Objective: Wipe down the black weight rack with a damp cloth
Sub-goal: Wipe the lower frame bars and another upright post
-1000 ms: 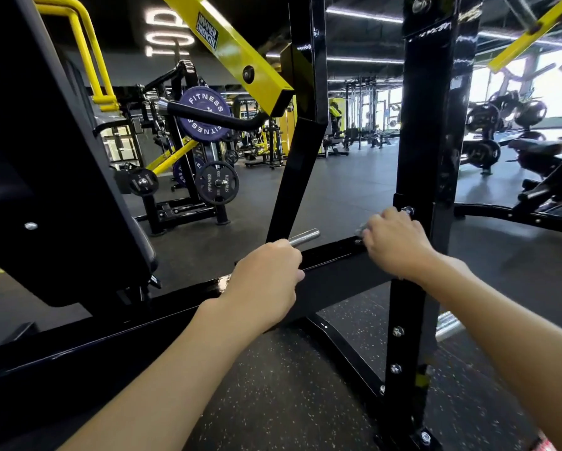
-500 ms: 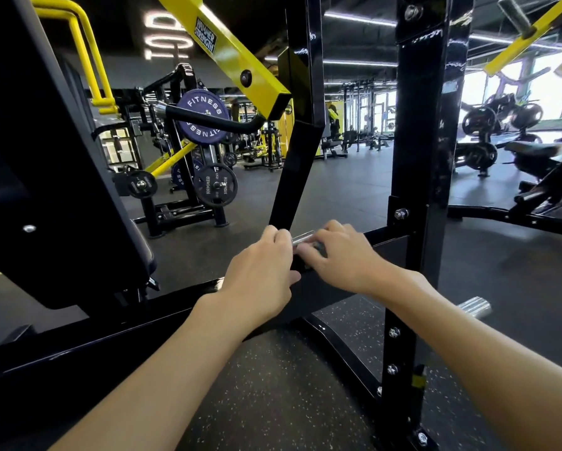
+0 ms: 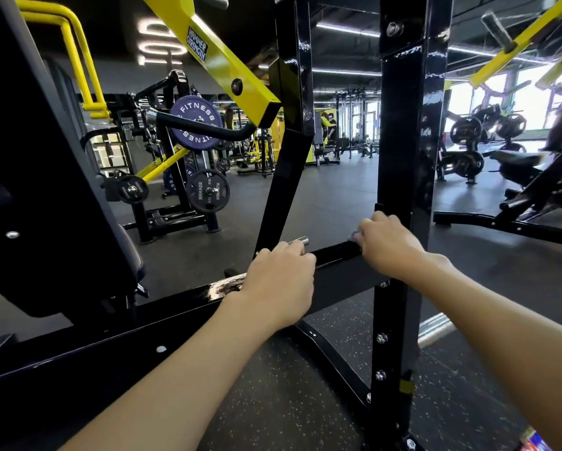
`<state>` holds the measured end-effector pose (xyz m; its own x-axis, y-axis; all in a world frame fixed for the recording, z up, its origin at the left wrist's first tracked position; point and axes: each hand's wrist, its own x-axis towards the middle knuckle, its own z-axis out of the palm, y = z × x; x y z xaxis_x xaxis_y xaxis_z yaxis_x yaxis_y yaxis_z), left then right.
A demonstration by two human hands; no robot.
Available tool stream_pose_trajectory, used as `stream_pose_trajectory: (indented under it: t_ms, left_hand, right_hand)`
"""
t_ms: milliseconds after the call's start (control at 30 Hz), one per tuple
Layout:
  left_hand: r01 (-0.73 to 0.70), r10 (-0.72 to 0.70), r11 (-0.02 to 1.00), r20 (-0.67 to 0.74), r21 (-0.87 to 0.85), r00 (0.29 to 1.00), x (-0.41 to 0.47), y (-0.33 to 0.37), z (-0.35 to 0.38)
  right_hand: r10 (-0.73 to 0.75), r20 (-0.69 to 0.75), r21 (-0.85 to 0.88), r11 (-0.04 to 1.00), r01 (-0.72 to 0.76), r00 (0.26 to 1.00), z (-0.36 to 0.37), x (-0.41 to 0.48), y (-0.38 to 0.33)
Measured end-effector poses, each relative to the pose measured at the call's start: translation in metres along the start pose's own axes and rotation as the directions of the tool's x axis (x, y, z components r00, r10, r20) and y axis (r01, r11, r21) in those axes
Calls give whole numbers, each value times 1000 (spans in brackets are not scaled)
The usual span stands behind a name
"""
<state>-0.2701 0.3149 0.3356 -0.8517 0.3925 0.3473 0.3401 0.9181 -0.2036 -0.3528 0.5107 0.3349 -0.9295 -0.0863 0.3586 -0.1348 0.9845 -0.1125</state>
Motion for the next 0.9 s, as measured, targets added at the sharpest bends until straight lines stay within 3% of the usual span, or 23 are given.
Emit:
stream_pose_trajectory:
  t_ms: [200, 333, 533, 767, 900]
  left_hand:
    - [20, -19, 999, -13, 44, 1000, 4, 4, 0]
    - [23, -21, 996, -15, 89, 1000, 5, 10, -2]
    - [19, -15, 991, -32, 130, 999, 1, 12, 1]
    - [-7, 16, 991, -66, 135, 998, -3, 10, 4]
    - [-17, 26, 994, -74, 112, 997, -4, 7, 6]
  right_hand:
    - [-18, 61, -123, 992, 26, 998, 7, -12, 0]
    - [83, 86, -61, 995, -78, 993, -10, -6, -13]
    - [66, 39, -239, 969, -55, 997, 0, -14, -17]
    - [125, 72, -272, 957, -101, 990, -15, -5, -27]
    - [112, -1, -247, 963, -109, 994, -10, -18, -15]
